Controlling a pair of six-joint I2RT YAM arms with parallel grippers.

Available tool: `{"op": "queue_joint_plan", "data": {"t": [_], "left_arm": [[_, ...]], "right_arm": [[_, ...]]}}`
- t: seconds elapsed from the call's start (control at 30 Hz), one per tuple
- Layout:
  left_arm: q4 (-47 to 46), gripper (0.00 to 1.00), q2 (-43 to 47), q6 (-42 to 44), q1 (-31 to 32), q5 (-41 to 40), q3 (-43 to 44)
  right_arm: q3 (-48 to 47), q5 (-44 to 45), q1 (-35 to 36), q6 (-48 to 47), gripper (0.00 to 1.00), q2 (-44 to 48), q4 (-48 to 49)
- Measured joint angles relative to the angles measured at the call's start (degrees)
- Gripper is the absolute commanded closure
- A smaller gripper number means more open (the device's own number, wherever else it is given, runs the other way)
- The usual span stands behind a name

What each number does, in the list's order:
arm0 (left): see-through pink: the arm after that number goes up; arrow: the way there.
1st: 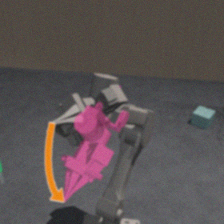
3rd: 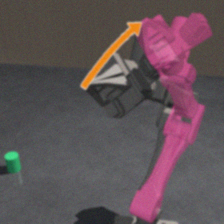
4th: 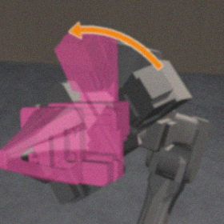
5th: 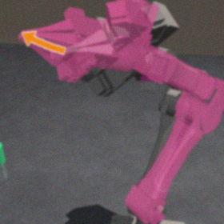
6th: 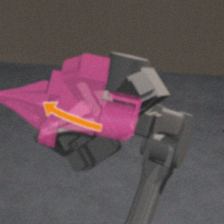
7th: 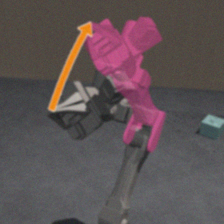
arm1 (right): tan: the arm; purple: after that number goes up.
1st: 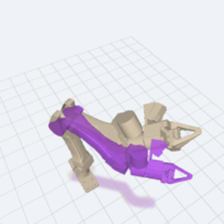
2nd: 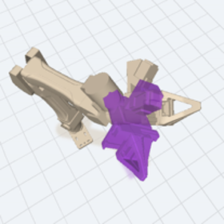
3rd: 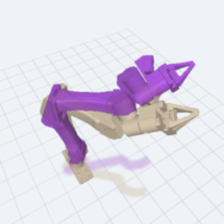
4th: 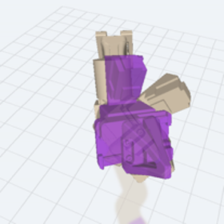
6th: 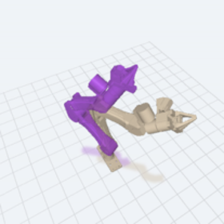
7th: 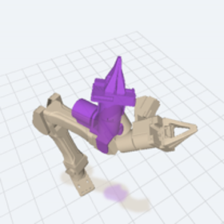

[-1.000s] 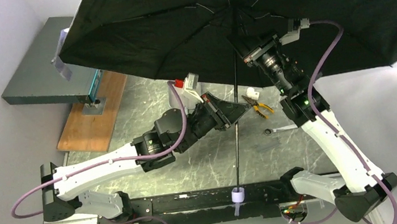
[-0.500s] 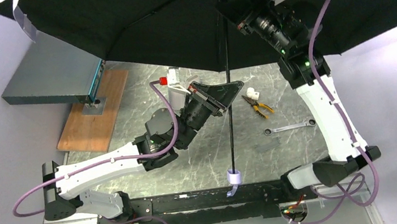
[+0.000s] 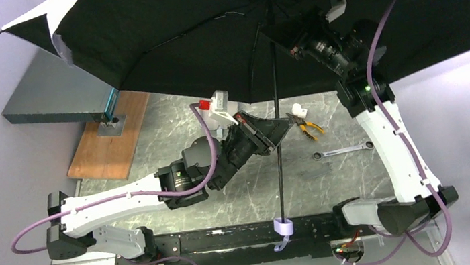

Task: Open the umbrella

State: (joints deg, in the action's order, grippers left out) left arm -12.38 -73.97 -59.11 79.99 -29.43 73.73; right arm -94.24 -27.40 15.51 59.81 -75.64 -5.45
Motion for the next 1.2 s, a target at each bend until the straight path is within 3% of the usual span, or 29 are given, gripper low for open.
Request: {"op": "queue_joint_plan", "data": {"t": [0.2, 0.27, 0.33, 0.43, 0.5, 0.57, 0.93, 1.1, 1.2], "left_arm": [[7.8, 1.0, 0.4, 2.3, 0.3, 2.7, 1.0], [9.7, 0.94, 1.1, 3.0, 0.3, 3.9, 0.8], [10.5, 0.77, 1.9, 3.8, 0.2, 4.7, 0.2], [12.9, 0.42, 4.2, 4.8, 0.4, 9.7, -2.2], [15.3, 0.27, 5.6, 5.4, 2.1, 13.7, -5.0], [17.7, 0.19, 5.7, 5.6, 3.1, 17.5, -7.7], [20.0, 0.15, 3.1, 10.0, 3.0, 21.7, -9.4], [20.4, 0.32, 1.1, 12.3, 2.2, 21.5, -9.4], [20.5, 0.35, 0.3, 13.0, 1.4, 21.1, -9.4]], "right_arm": [[13.3, 0.0, -0.8, 3.2, 1.0, 7.3, 11.6], [15.6, 0.0, -0.5, 3.3, 1.0, 8.7, 13.8], [17.3, 0.1, -0.2, 3.3, 1.0, 9.9, 15.6], [19.2, 3.1, 0.0, 2.7, 1.0, 11.2, 18.9], [19.5, 6.3, -1.3, 1.8, 1.0, 10.8, 21.5], [20.3, 9.7, -2.1, 0.8, 1.0, 10.2, 23.8], [22.3, 13.8, -0.2, -1.6, 1.0, 10.4, 26.1], [22.5, 13.9, 2.0, -1.7, 1.0, 12.1, 26.1], [22.7, 13.9, 3.4, -1.9, 1.0, 13.2, 26.1]]}}
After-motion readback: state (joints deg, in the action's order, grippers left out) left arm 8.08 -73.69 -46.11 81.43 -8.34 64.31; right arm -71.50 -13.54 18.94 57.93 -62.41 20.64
